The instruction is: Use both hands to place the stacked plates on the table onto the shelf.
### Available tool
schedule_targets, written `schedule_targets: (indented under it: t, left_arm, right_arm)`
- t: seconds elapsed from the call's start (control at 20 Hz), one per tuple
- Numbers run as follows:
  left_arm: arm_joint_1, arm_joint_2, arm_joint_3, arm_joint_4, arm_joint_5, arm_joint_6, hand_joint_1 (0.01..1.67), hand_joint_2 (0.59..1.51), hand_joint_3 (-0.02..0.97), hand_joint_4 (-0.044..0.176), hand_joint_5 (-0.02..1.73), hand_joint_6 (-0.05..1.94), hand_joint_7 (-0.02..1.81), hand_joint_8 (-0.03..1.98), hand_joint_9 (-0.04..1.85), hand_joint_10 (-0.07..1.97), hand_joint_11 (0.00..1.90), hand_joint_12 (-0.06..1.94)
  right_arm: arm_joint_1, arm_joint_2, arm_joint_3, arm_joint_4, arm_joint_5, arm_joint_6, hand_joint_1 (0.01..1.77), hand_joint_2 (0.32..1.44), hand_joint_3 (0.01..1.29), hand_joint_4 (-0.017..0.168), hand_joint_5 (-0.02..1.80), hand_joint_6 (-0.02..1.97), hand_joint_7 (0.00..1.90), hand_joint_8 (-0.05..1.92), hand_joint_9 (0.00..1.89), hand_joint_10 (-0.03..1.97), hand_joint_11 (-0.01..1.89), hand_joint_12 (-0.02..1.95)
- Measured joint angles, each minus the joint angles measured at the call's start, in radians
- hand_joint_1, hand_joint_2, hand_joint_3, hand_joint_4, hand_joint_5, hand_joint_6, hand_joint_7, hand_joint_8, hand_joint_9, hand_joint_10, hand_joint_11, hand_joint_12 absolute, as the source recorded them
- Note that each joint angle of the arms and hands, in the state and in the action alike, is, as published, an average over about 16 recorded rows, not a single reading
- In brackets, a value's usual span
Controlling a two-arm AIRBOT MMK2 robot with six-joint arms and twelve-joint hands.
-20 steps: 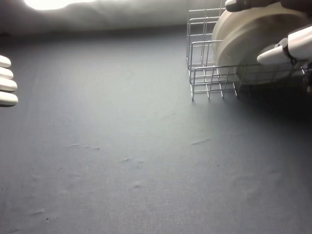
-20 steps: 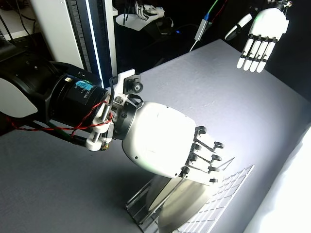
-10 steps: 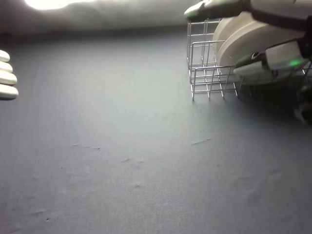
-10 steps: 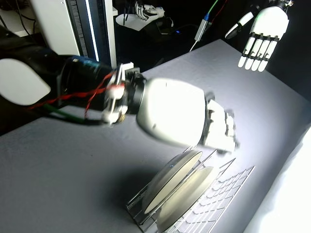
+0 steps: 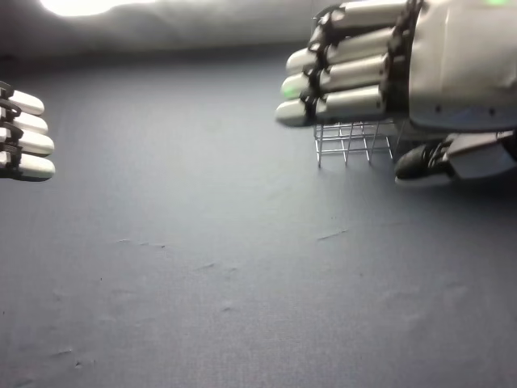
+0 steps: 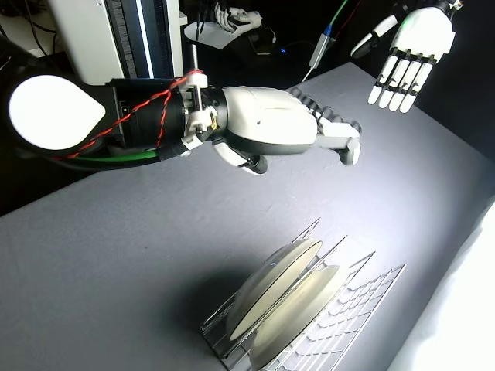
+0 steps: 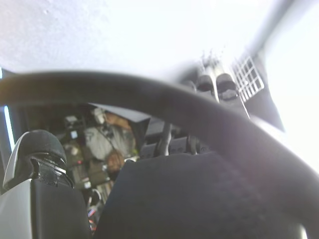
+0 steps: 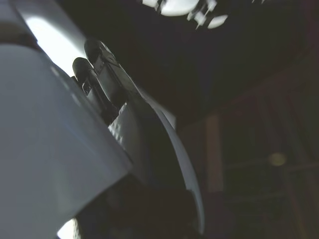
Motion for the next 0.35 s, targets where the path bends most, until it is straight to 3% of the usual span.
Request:
schedule_targets:
  t: [0.35]
  left_arm:
    - [0.0,0.001,-0.012,0.002,-0.003,-0.001,0.02,1.015,0.01,0.001,0.02,0.01,0.01,0.0,0.02,0.02,0.01,0.01]
  right_arm:
    - [-0.014,-0.002,0.014,-0.105,0.097,-0.03,1.0,0.96,0.01,0.003,0.27,0.02,0.31,0.01,0.31,0.0,0.01,0.98]
